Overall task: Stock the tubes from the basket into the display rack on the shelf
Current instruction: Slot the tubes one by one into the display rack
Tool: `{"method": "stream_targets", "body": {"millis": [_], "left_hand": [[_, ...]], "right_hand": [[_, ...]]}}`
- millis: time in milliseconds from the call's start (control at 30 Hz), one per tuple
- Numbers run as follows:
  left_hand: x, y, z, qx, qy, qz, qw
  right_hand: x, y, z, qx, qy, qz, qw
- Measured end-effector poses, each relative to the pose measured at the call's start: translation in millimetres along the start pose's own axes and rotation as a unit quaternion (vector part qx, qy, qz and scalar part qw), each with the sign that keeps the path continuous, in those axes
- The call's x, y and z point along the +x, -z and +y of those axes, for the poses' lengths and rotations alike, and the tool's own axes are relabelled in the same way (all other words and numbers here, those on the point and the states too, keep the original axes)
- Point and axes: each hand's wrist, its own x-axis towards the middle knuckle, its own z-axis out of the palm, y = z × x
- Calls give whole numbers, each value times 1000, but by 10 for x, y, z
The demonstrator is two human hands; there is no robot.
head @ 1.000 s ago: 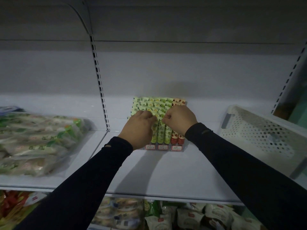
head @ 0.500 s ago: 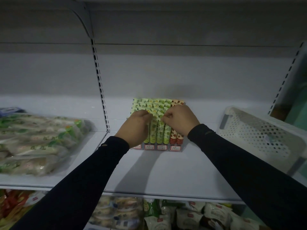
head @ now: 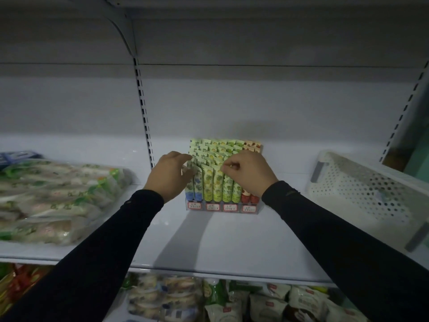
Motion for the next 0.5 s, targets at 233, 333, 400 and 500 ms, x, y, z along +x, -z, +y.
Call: {"method": "stream_targets", "body": {"millis": [233, 333, 400, 500], "left_hand": [[-20, -99, -22, 0, -20, -4, 1000], [-14, -112, -33, 0, -23, 5, 1000], [-11, -120, -38, 2, -26, 7, 1000], [-6, -134, -45, 0, -36, 14, 999]], "right_hand": [[186, -147, -143, -24, 4, -30, 999], [218, -198, -169, -41, 1, -44, 998], [238, -229, -160, -50, -5, -50, 997], [266, -244, -140, -58, -11, -49, 997]]}}
